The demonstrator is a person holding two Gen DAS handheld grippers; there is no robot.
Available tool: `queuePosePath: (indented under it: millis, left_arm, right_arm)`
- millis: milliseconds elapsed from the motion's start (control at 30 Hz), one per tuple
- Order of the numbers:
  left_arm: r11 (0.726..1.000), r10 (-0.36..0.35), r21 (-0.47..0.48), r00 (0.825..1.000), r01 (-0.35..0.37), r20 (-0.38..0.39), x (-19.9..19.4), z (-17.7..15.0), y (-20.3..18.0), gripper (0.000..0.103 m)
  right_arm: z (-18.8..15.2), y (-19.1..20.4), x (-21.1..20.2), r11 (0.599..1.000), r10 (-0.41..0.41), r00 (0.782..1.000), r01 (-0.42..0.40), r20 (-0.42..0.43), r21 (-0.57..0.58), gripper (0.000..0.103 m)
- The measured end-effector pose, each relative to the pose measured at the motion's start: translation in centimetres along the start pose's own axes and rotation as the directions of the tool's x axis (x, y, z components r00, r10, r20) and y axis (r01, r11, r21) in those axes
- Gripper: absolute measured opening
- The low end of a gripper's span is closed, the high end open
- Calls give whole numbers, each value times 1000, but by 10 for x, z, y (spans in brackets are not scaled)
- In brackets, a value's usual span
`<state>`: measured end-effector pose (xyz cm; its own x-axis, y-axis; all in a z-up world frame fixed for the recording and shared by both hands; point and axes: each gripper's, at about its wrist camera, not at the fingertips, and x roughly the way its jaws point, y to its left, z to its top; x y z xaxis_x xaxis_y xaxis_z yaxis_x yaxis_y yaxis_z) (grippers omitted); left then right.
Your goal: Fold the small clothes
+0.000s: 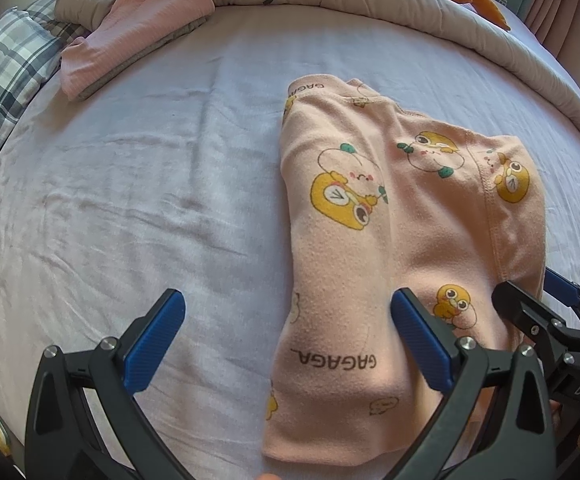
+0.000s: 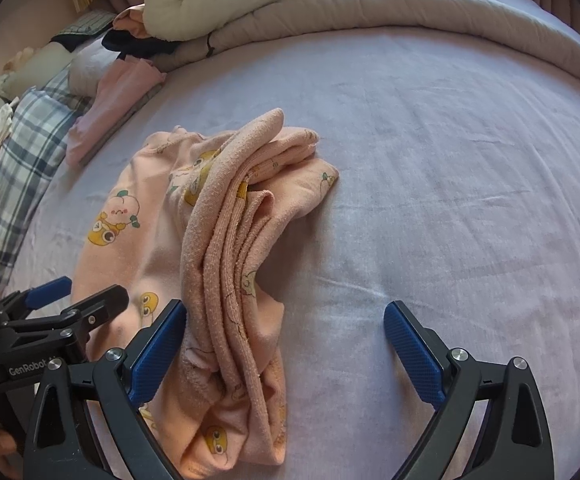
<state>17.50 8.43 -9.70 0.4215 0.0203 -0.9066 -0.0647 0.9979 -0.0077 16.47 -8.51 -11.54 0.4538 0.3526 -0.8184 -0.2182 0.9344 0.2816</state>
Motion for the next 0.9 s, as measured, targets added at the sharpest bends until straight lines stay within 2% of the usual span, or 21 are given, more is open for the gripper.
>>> queuePosePath:
  millis: [900]
  left_arm:
    - [1000,7,15,1000,-8,14,-32,-24,-2,103]
  right_arm:
    - [-15,10,-16,1000,12,1000,-12,-6,-22,97]
